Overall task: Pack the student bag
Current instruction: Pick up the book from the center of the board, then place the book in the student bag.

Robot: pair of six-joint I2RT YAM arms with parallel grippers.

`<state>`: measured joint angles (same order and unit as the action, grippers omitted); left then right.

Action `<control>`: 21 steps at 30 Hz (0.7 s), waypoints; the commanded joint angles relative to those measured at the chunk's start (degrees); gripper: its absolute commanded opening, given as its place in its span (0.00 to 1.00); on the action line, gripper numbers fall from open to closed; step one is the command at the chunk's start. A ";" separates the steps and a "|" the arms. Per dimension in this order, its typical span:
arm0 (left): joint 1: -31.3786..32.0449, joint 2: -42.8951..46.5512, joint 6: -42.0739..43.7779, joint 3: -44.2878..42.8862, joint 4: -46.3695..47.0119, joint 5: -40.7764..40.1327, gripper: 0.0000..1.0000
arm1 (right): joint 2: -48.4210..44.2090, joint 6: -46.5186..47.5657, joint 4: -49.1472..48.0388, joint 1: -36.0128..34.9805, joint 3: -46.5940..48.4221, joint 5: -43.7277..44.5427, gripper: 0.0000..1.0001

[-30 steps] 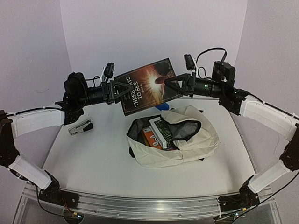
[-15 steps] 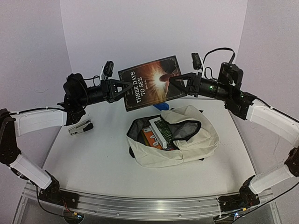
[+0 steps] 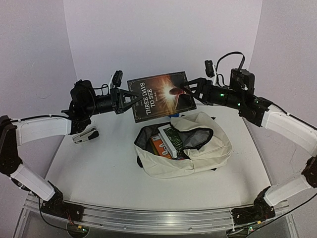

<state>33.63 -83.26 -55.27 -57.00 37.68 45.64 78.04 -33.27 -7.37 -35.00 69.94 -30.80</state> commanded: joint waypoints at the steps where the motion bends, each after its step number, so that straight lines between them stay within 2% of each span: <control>1: -0.96 4.73 4.24 -0.33 -13.72 -9.35 0.00 | -0.01 9.08 15.33 0.27 6.57 17.60 0.85; 4: -4.38 5.63 1.75 1.20 -18.20 -11.06 0.00 | 1.67 12.33 26.99 0.30 9.52 28.89 0.98; 8: -8.20 6.21 -1.10 3.63 -19.85 -10.43 0.00 | 3.79 14.69 37.10 0.49 10.73 37.60 0.98; 11: -9.81 6.49 -2.03 4.48 -21.72 -10.65 0.00 | 4.79 15.83 40.12 0.83 8.73 37.91 0.98; 16: -10.86 5.89 -1.90 4.16 -24.44 -10.16 0.00 | 8.98 18.22 41.10 0.94 6.10 31.69 0.98; 21: -10.87 4.20 -2.99 3.86 -24.57 -6.87 0.00 | 11.89 19.19 40.98 0.97 6.04 29.66 0.98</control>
<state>22.87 -80.16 -57.14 -51.18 9.41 34.95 88.61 -16.32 32.37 -34.04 75.91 1.27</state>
